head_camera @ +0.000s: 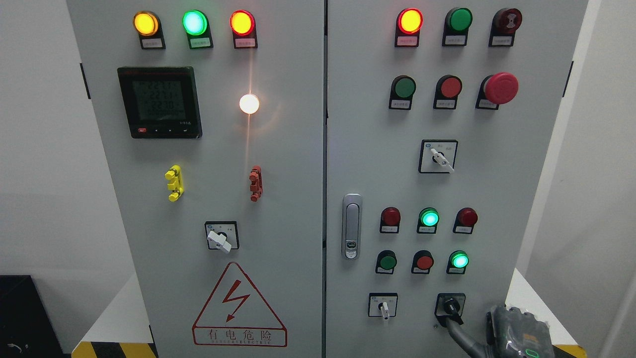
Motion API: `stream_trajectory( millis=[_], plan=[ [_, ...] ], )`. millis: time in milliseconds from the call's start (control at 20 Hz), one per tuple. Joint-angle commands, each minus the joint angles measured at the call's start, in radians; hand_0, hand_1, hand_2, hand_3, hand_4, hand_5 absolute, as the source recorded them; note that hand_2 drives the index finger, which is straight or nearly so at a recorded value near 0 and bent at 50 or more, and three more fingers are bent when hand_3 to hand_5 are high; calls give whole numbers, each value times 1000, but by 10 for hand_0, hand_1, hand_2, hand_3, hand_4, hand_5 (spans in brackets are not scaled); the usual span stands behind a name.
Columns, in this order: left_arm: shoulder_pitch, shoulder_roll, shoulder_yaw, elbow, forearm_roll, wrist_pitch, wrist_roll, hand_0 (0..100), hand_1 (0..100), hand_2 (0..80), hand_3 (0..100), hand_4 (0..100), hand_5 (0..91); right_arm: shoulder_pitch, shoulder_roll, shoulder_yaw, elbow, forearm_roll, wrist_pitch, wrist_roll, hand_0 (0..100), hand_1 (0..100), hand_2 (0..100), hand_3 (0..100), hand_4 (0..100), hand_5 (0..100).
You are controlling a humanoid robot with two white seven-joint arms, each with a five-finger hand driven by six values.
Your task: Flip black knob to close circuit
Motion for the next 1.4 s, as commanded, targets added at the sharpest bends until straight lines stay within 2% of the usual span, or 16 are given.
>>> stream_trajectory(
  millis=[0, 950, 1350],
  plan=[
    [0, 0, 0, -1, 0, -1, -6, 120, 556, 0, 0, 0, 0, -2, -1, -27, -2, -2, -1, 0, 0, 0, 911, 1000, 970, 983],
    [0, 0, -1, 1, 0, -1, -6, 120, 556, 0, 0, 0, 0, -3, 7, -30, -20, -6, -8, -8, 0, 0, 911, 1000, 969, 980],
    [0, 0, 0, 1, 0, -1, -6, 120, 556, 0, 0, 0, 0, 1, 19, -13, -20, -8, -20, -15, 0, 0, 909, 1000, 968, 980]
  ],
)
